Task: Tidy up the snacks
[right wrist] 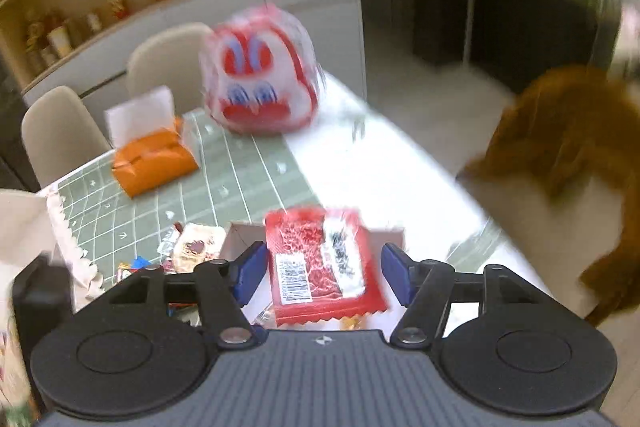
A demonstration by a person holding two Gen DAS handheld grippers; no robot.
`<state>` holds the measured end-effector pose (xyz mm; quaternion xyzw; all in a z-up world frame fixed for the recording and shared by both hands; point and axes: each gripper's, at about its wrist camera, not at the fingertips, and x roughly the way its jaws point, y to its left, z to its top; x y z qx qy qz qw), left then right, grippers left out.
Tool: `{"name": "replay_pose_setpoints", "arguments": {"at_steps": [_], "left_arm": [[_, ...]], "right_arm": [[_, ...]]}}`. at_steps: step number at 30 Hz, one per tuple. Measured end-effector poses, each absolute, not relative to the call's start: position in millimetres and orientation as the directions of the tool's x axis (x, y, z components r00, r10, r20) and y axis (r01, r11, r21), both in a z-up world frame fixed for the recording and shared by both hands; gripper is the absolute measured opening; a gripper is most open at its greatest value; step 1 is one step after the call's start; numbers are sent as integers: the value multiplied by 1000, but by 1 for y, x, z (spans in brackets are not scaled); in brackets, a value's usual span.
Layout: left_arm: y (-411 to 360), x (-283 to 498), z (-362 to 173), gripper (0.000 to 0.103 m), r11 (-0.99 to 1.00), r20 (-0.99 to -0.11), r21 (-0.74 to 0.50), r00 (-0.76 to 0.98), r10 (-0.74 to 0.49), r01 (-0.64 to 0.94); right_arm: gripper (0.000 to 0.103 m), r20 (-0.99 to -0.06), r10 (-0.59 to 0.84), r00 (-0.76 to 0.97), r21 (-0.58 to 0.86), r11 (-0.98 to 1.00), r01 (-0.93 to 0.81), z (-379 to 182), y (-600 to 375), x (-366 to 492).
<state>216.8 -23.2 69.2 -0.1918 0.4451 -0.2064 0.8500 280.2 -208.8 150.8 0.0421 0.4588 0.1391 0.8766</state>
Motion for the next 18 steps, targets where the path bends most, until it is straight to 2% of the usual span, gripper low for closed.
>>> {"name": "replay_pose_setpoints", "arguments": {"at_steps": [2,4,6,8,11,16,18], "left_arm": [[-4,212,80,48,819,-644,-541,531,-550,192],[16,208,92,48,827,-618,-528,581,-529,192],[45,208,103,48,853,-587,-502,666,-460,146],[77,216,105,48,878,-578,-477,740,-345,37],[111,238,95,48,891,-637,-442,736,-230,-104],[89,291,61,48,965,-748,-261,635,-192,-17],[83,307,47,48,968,-762,-251,620,-185,-21]], "right_arm": [[63,-810,279,516,214,960,-183,132,-210,289],[63,-822,262,506,200,964,-174,122,-210,293],[64,-827,261,497,198,964,-177,114,-209,291],[64,-829,266,492,194,962,-193,108,-208,283],[65,-827,267,496,174,959,-225,104,-202,271],[66,-830,318,458,213,940,-266,103,-194,255],[66,-834,327,445,213,934,-287,102,-191,247]]}}
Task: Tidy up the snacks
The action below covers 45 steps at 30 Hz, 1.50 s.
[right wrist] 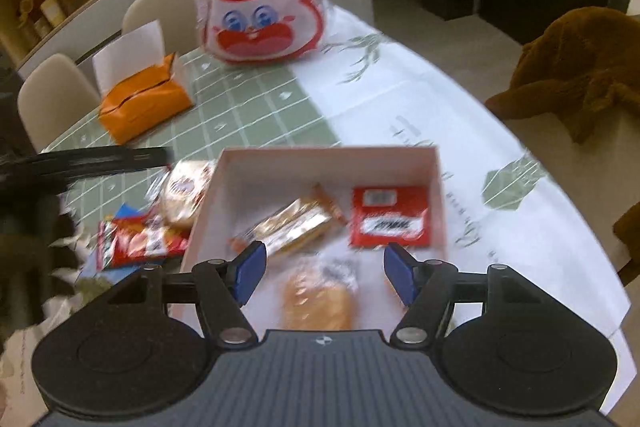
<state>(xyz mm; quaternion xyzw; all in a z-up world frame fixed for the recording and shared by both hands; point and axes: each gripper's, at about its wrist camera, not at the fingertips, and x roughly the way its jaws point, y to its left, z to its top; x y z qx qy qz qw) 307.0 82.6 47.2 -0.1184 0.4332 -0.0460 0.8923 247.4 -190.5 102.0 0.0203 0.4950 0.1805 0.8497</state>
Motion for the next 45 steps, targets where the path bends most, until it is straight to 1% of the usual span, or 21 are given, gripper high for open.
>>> {"name": "replay_pose_setpoints", "arguments": {"at_steps": [3,5,7,10,13,15,17,22,25,28,31,35,38,42,45], "left_arm": [[78,320,30,48,971,-764,-239,619,-185,-6],[75,325,19,47,983,-805,-180,571,-160,22],[80,313,17,46,981,-801,-190,572,-178,41],[88,285,19,35,975,-805,-208,552,-216,79],[93,251,23,32,962,-803,-248,531,-270,113],[97,231,23,32,946,-800,-304,509,-318,113],[97,213,24,31,937,-798,-337,500,-336,92],[90,161,31,32,939,-796,-342,518,-312,41],[81,136,35,30,941,-787,-338,547,-285,5],[76,114,38,29,934,-783,-356,558,-275,-38],[74,102,41,28,920,-775,-389,558,-298,-50],[71,96,44,28,914,-774,-403,550,-313,-47],[69,91,42,29,910,-778,-412,540,-322,-51],[73,85,43,29,896,-760,-439,560,-331,-65],[79,82,46,29,889,-745,-450,583,-324,-81]], "right_arm": [[66,-838,310,449,183,935,-303,103,-187,238],[66,-832,328,447,205,931,-302,106,-187,229],[66,-821,360,444,224,917,-329,108,-184,218],[66,-821,361,442,187,902,-390,103,-169,202],[66,-831,352,431,166,896,-412,95,-156,196],[66,-831,363,421,188,896,-402,91,-152,194],[66,-828,371,420,204,898,-390,89,-151,188],[66,-826,373,423,221,904,-365,83,-156,166],[66,-813,349,466,189,915,-357,86,-158,147],[66,-795,415,443,272,896,-352,89,-161,132],[66,-790,487,372,376,864,-334,77,-157,122],[66,-805,503,313,411,855,-318,52,-136,116],[66,-791,539,289,469,838,-279,37,-125,120],[66,-805,507,309,444,859,-255,30,-115,121],[58,-806,493,328,421,867,-267,31,-111,125]]}}
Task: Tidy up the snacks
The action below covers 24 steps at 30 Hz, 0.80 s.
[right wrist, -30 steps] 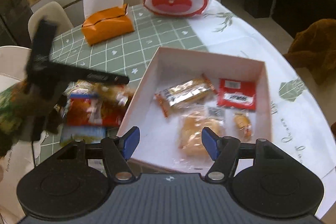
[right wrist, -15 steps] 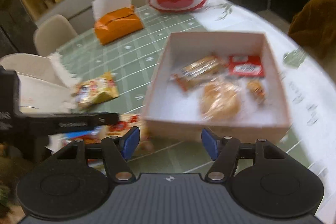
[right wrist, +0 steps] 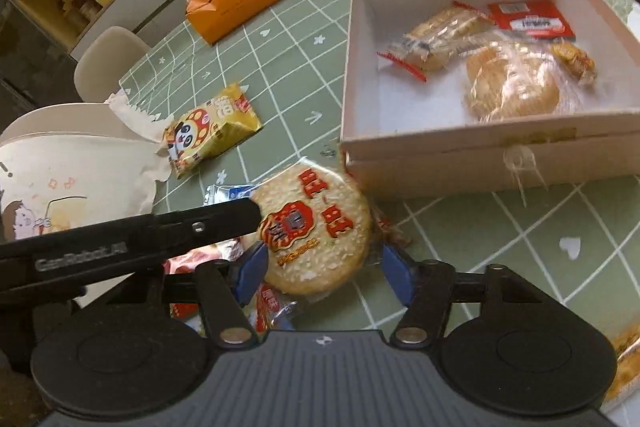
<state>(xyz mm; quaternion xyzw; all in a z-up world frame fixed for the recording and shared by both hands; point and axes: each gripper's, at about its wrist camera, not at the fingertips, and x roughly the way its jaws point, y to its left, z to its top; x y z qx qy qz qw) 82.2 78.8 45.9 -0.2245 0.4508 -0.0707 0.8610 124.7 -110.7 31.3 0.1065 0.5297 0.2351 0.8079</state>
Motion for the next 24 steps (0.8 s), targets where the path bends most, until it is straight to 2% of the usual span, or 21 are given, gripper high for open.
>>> {"name": "replay_pose_setpoints", "arguments": {"at_steps": [2,3,4,5,8,10,16,21,24], "left_arm": [[83,81,47,29,885,-737,-457,596,-318,-92],[85,81,48,29,883,-735,-459,600,-317,-96],[88,80,49,29,881,-731,-463,605,-315,-100],[89,80,50,29,878,-728,-467,609,-315,-104],[96,79,52,29,869,-719,-481,621,-312,-120],[100,78,52,29,865,-718,-485,624,-309,-130],[108,65,57,29,860,-717,-488,630,-297,-149],[109,49,69,29,880,-706,-457,655,-269,-131],[109,38,72,29,895,-707,-422,671,-225,-144]], "right_arm": [[45,-808,483,339,404,871,-279,35,-110,129],[42,-807,481,342,397,871,-288,36,-108,132],[33,-806,478,349,390,872,-296,37,-105,135],[18,-807,470,358,376,876,-303,39,-102,138],[8,-810,435,393,319,890,-326,45,-88,149],[4,-813,419,404,295,895,-334,45,-80,158],[3,-820,392,417,239,897,-373,46,-71,168],[3,-808,451,378,297,867,-401,55,-94,145],[3,-817,430,384,281,879,-386,54,-112,131]]}}
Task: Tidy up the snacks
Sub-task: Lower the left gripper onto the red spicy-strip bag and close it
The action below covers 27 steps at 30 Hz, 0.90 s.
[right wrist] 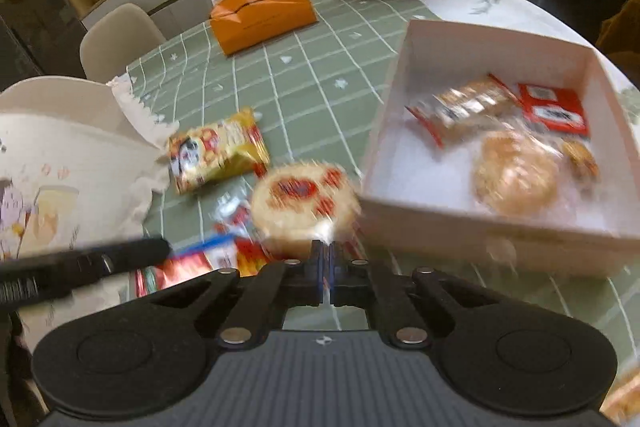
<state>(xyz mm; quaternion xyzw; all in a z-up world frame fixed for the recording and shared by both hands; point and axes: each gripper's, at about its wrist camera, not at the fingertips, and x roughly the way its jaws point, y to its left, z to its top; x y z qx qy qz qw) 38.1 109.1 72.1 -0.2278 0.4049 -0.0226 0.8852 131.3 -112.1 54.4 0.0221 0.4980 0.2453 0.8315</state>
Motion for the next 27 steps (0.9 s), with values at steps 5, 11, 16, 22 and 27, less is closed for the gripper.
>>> {"name": "replay_pose_setpoints", "arguments": {"at_steps": [5,11,16,22,27], "left_arm": [[115,22,67,29,883,-715,-423,674,-186,-205],[123,19,52,29,871,-747,-402,651,-134,-282],[127,21,50,29,863,-746,-415,651,-141,-289],[127,25,54,29,853,-731,-441,664,-160,-279],[120,33,48,29,852,-736,-454,649,-194,-261]], "right_arm": [[6,-830,429,357,297,881,-369,50,-139,114],[80,-823,484,298,317,826,-466,43,-99,79],[81,-858,448,252,220,762,-609,35,-32,55],[51,-850,428,306,173,776,-606,39,-33,63],[18,-857,372,358,135,830,-541,51,-71,80]]}}
